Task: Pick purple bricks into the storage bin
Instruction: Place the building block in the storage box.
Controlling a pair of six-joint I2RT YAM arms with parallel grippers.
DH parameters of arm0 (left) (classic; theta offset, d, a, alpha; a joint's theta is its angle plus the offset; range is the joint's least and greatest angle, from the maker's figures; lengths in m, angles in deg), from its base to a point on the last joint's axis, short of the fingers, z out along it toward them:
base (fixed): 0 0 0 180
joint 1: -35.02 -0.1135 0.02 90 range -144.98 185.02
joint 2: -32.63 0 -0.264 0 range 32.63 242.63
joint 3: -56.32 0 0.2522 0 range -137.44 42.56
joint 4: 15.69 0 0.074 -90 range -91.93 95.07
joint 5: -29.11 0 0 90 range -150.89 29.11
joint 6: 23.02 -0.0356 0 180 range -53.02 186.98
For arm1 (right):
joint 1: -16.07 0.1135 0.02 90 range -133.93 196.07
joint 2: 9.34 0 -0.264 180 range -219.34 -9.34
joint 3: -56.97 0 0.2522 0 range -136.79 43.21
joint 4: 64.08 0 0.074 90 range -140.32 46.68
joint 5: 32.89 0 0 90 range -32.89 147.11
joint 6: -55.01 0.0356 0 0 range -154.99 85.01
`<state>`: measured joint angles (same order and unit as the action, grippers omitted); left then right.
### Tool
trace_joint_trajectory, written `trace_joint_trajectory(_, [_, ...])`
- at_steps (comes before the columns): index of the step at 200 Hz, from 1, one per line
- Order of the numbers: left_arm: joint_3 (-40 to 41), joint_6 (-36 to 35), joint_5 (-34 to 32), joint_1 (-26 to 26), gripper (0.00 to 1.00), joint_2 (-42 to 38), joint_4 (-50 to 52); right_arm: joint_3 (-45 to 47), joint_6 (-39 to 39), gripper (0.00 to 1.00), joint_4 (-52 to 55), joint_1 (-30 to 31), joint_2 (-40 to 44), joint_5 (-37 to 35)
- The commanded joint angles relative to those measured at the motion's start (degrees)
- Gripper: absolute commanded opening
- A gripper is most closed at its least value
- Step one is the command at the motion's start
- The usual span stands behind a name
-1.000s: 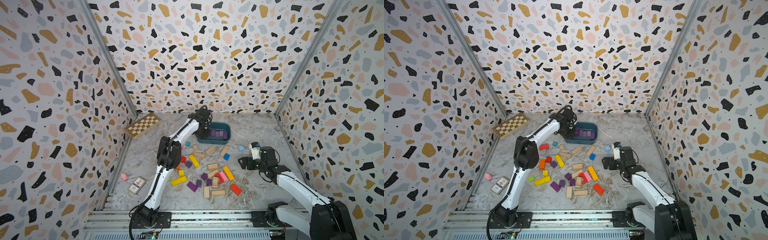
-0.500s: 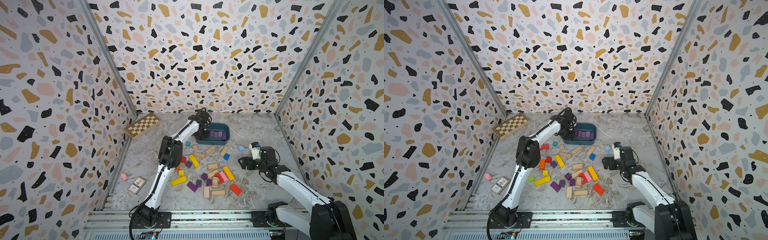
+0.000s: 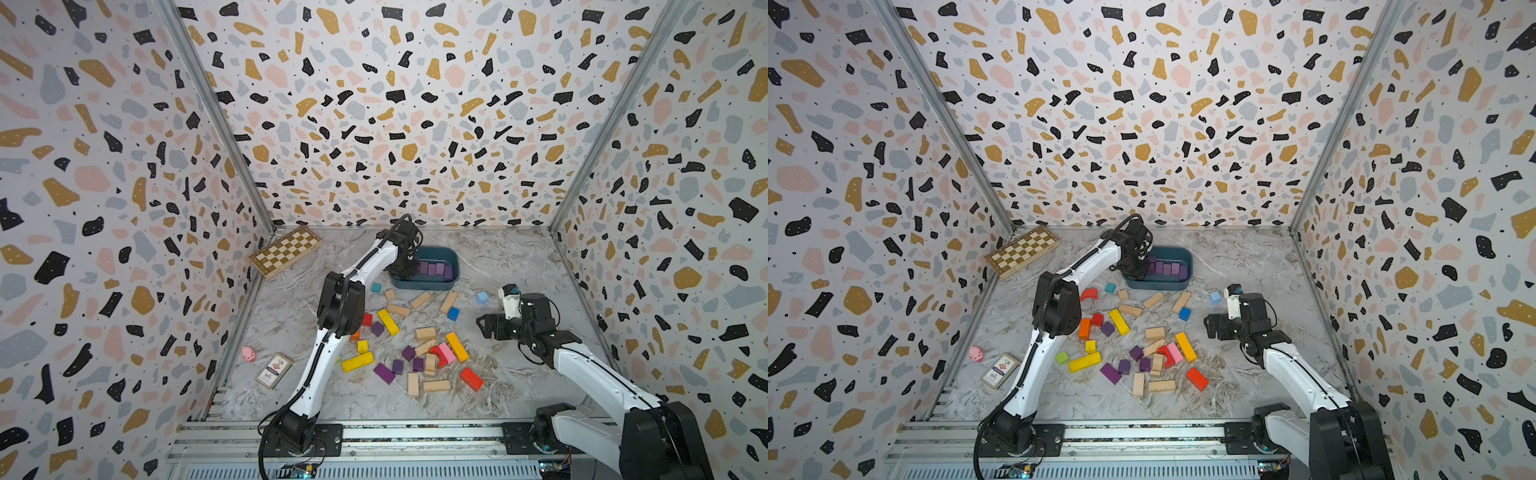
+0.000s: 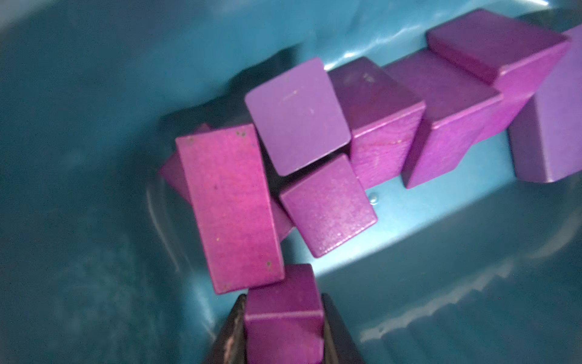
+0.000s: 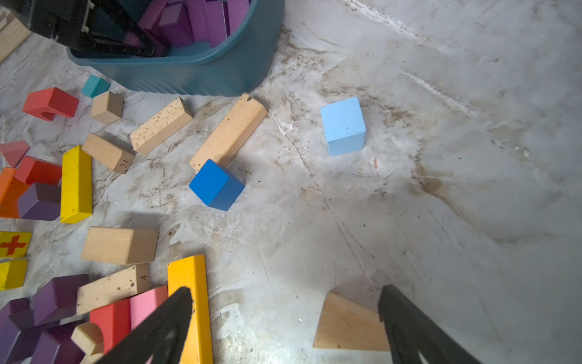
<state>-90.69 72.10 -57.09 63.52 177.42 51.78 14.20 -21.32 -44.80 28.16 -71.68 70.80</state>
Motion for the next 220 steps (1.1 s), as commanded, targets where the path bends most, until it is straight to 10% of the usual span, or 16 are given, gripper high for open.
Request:
trace_joint_trajectory(1, [-2.3, 0.3, -0.1, -0.5, 0.15, 1.0, -0.5, -0.1, 0.1, 0.94, 0.2, -0.2, 0.0, -0.1])
trace_joint_trajectory(220, [-0.5, -2.1, -2.6, -0.7, 0.79, -8.4, -1.1, -0.1, -0.1, 0.95, -0.2, -0.3, 0.2, 0.1])
